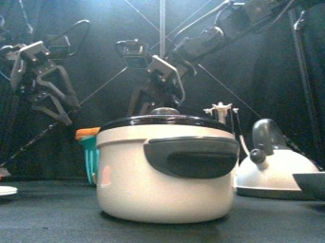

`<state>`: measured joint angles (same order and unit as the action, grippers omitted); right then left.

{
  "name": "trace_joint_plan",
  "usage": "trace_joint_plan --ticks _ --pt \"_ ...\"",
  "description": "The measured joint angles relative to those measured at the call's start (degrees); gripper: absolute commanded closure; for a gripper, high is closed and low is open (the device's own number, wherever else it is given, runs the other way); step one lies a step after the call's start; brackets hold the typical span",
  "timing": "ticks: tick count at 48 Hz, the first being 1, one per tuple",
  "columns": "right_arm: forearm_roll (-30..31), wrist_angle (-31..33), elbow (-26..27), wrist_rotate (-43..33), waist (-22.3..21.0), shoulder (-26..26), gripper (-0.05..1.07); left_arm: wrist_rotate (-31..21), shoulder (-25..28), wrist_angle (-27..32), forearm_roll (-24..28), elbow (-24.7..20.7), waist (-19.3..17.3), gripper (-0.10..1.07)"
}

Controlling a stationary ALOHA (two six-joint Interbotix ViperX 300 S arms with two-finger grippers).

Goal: Grab egg with other hand

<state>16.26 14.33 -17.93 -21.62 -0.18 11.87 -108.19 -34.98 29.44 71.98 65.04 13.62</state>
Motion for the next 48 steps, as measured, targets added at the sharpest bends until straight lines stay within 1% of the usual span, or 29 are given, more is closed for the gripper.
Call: trace_joint_plan --ticks 8,18,26,33,36,41,45,48 --pt "0.0 -3.6 -0.9 0.3 0.0 -0.6 0.46 -2.4 -0.4 -4.9 1.2 0.4 -1.4 -0.02" --pt "0.0 -7.3 -1.6 0.8 -0.4 -0.6 0.46 -5.9 -0.5 -9.6 2.4 0.1 -4.7 -0.02" --pt "0.7 -9.3 -1.6 1.0 -1.2 -0.6 0.46 -12.3 -0.5 -12.2 -1.1 -0.2 -7.2 -0.02" --pt "3.3 -9.7 -1.6 1.0 -1.5 -0.6 0.46 -16.0 -0.5 -14.8 -2.5 -0.3 -8.4 -0.02" --pt "5.0 -9.9 -1.6 0.9 -1.5 -0.6 0.46 -17.5 -0.5 -16.9 -3.0 -0.6 -9.8 -0.02" --pt "8.3 -10.3 -1.5 0.7 -1.5 -0.6 0.46 -17.8 -0.5 -21.6 -3.3 -1.8 -12.1 -0.02" --pt "9.9 -10.8 -1.6 0.7 -1.5 -0.6 0.46 -17.9 -0.5 -25.0 -3.3 -2.5 -12.9 -0.02" --pt "10.8 -11.5 -1.5 0.6 -1.5 -0.6 0.46 -17.8 -0.4 -26.2 -3.6 -2.8 -13.4 -0.02"
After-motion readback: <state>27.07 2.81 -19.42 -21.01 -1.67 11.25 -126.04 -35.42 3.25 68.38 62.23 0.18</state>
